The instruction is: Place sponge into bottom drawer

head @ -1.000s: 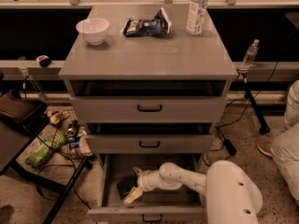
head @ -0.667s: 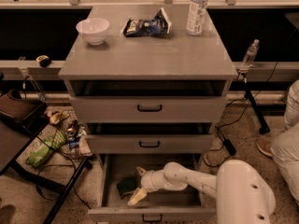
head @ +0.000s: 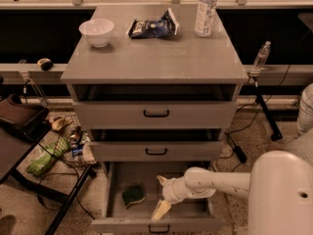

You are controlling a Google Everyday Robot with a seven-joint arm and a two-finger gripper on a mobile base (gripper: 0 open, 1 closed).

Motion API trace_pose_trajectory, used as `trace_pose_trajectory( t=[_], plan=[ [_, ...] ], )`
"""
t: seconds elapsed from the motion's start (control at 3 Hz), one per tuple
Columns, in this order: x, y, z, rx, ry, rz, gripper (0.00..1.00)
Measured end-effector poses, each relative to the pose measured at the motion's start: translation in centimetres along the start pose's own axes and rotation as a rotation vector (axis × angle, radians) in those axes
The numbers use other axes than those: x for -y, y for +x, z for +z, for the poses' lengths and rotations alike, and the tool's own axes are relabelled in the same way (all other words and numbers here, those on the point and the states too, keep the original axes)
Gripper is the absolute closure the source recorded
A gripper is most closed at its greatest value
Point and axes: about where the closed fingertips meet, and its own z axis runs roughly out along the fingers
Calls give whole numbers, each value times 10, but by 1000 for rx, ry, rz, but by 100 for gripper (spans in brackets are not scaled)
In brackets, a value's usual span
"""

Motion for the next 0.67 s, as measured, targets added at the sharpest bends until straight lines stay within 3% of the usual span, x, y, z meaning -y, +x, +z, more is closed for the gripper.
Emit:
trace_pose_trajectory(
  t=[0.33, 0.67],
  plan=[
    [-33, -1, -47, -153, -79, 24, 0],
    [-64, -24, -107, -302, -75, 118, 0]
  ],
)
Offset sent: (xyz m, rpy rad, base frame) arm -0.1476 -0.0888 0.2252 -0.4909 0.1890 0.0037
